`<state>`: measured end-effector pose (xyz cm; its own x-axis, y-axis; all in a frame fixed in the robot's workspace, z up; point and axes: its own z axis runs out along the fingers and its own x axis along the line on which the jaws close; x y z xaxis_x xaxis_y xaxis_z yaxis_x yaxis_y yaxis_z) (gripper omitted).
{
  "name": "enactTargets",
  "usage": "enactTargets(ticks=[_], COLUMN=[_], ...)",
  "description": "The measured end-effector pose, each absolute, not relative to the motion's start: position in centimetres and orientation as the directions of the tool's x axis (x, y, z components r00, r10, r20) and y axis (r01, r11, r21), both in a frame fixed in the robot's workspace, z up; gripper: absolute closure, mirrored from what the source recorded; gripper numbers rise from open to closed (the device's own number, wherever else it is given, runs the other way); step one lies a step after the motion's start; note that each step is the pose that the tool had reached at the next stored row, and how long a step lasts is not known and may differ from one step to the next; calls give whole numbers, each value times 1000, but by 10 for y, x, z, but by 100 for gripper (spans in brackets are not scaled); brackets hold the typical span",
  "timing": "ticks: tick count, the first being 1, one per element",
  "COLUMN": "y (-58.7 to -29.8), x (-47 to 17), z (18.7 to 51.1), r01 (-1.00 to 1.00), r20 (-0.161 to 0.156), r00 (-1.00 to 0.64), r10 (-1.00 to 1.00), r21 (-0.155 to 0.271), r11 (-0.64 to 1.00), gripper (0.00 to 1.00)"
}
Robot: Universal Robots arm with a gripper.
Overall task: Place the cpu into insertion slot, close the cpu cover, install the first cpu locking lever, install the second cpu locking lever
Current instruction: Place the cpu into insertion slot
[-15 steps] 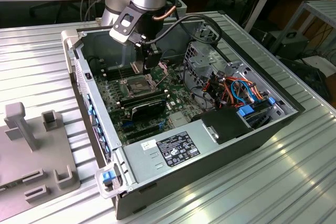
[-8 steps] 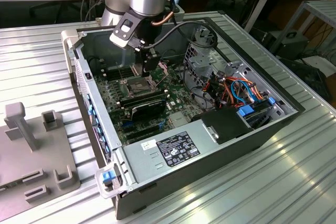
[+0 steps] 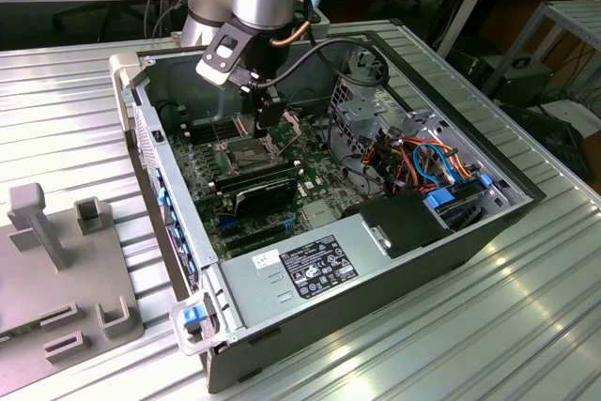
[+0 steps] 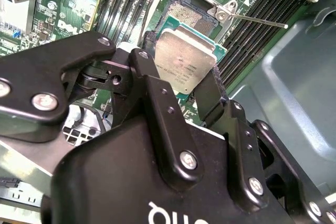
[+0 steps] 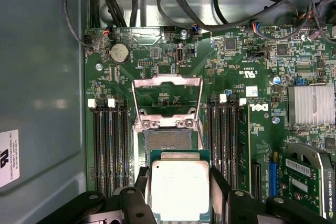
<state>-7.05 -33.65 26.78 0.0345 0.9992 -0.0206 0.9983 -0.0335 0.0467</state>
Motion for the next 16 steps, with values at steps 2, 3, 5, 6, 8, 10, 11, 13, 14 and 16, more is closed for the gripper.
enactTargets(ticks=[2, 3, 5, 6, 8, 10, 11, 13, 14, 16], y=[-336, -336, -336, -336, -335, -334, -333, -320, -320, -320], x=[-70, -70, -70, -70, -70, -70, -70, -66, -65, -66], z=[268, 268, 267, 267, 267, 265, 262, 232, 231, 231], r01=[998, 998, 998, 998, 998, 998, 998, 998, 998, 998], r20=[-21, -21, -20, -20, -21, -21, -21, -21, -21, -21], r00=[35, 34, 35, 35, 35, 35, 35, 35, 35, 35], r10=[999, 999, 999, 999, 999, 999, 999, 999, 999, 999], r21=[47, 47, 47, 47, 47, 47, 47, 47, 47, 47], r11=[-34, -34, -34, -34, -34, -34, -34, -34, -34, -34], gripper=[45, 45, 45, 45, 45, 45, 45, 45, 45, 45])
